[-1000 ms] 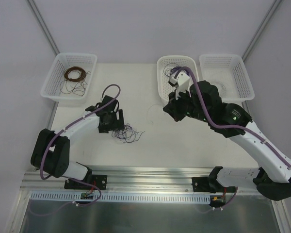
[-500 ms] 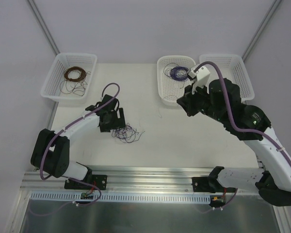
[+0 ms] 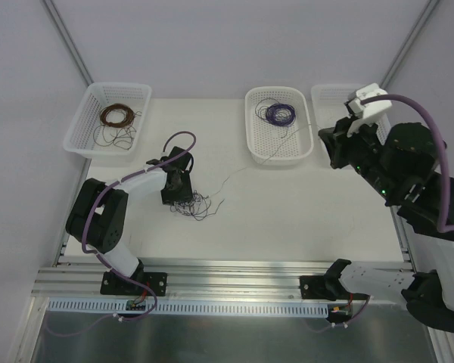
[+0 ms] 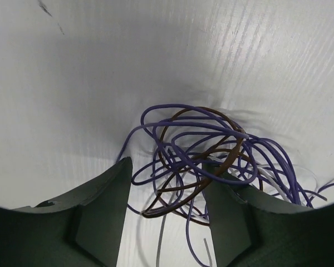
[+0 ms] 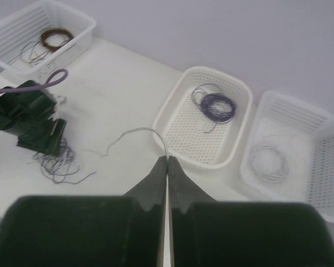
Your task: Untangle the cables
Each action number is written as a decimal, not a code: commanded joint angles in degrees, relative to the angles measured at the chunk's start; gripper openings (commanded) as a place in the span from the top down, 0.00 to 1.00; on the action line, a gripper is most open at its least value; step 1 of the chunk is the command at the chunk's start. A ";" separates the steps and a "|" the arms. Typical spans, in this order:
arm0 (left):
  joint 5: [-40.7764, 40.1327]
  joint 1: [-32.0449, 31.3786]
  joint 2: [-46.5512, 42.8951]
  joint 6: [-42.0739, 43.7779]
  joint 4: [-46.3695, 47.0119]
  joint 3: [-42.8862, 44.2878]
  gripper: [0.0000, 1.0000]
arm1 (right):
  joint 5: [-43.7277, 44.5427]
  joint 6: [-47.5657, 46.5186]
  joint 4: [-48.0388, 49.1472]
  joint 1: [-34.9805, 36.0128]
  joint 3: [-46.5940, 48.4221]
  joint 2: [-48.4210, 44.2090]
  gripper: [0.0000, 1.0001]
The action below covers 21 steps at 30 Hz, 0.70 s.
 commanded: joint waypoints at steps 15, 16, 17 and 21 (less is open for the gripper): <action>-9.01 11.33 -2.26 1.29 -4.02 0.63 0.39 | 25.92 -12.08 6.68 -0.21 -0.57 -15.27 0.99; -8.32 11.59 -2.44 1.38 -4.10 0.71 0.39 | 25.75 -11.73 6.15 -0.21 -1.10 -15.00 0.99; -7.96 11.51 -2.44 1.47 -4.19 0.80 0.38 | 25.40 -11.55 6.14 -0.21 -1.54 -14.92 0.99; -9.28 11.68 -2.35 1.73 -4.54 0.54 0.38 | 24.87 -10.76 6.06 -0.21 -2.60 -14.65 0.99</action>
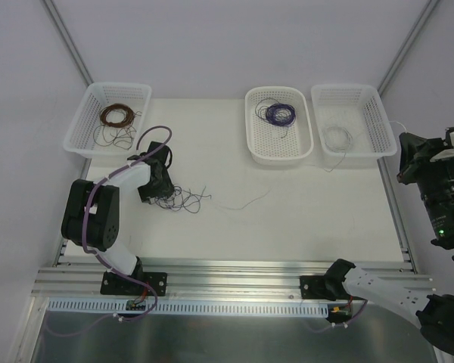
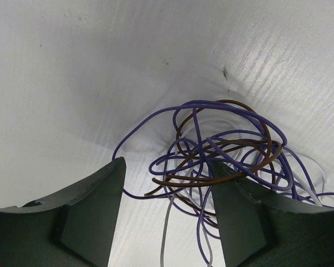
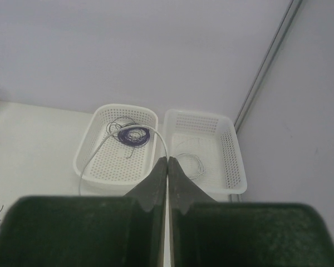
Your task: Untangle the cables
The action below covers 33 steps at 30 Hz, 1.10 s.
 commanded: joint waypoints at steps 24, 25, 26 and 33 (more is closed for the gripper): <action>6.52 -6.53 -8.55 1.69 -2.21 -3.13 0.40 | -23.36 29.90 0.07 -16.44 -47.70 12.80 0.83; 7.14 -7.23 -8.98 1.60 -2.21 -3.04 0.39 | -24.33 30.25 0.24 -16.62 -48.05 15.08 0.80; 8.01 -7.50 -9.60 1.52 -2.29 -3.13 0.37 | -24.77 30.51 0.50 -16.62 -49.18 16.32 0.77; 10.22 -7.77 -21.72 2.83 -2.38 -4.27 0.22 | -32.06 32.88 7.26 -19.25 -54.72 22.30 0.35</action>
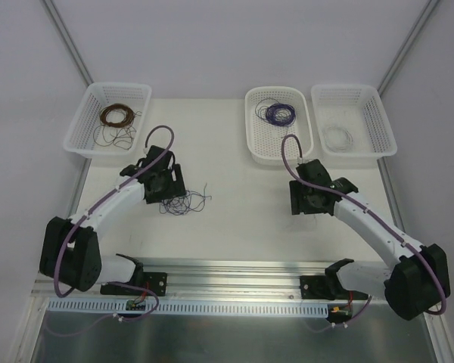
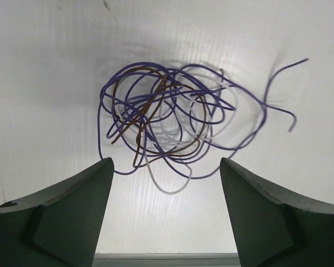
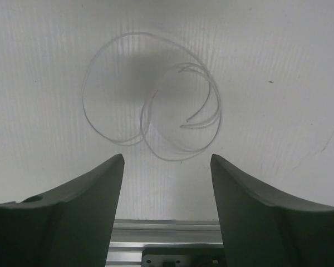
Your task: Untangle the cables
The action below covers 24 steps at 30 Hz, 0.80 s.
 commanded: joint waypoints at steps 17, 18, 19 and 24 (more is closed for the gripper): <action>1.24 -0.14 -30.78 10.13 -0.85 -8.30 0.08 | -11.23 5.98 15.87 -6.30 -3.99 16.74 0.62; 1.06 -0.14 -31.58 10.57 -0.85 -8.83 0.07 | -11.40 5.98 16.31 -6.21 -4.08 17.27 0.67; 0.97 -0.14 -32.46 11.01 -0.85 -9.62 0.07 | -11.66 5.98 16.49 -6.21 -3.99 17.89 0.70; -1.39 -0.14 -38.26 12.60 -0.59 -11.39 0.07 | -10.09 5.28 13.78 -6.21 -2.59 16.85 0.99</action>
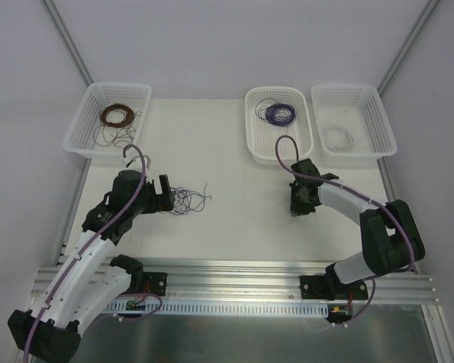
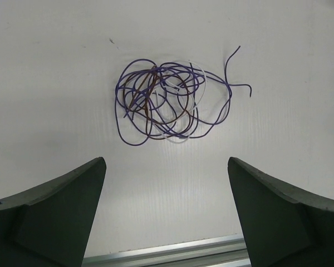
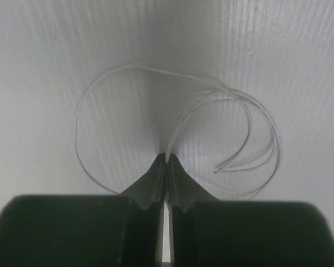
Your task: Untangle the cables
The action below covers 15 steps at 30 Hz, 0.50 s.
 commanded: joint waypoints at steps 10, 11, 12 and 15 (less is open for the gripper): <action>-5.66 -0.14 -3.37 1.68 2.22 -2.30 0.07 | 13.68 -11.54 -23.10 -1.34 29.18 -14.00 0.99; -5.49 -0.14 -2.93 1.69 2.31 -2.30 0.07 | 14.31 -12.42 -24.33 -2.74 31.84 -13.91 0.99; -5.31 -0.14 -2.93 1.60 2.31 -2.30 0.07 | 14.84 -13.91 -24.69 -3.53 34.83 -13.65 0.99; -5.31 -0.14 -3.02 1.69 2.40 -2.39 0.07 | 13.62 -16.29 -23.64 -7.75 44.24 -11.46 0.99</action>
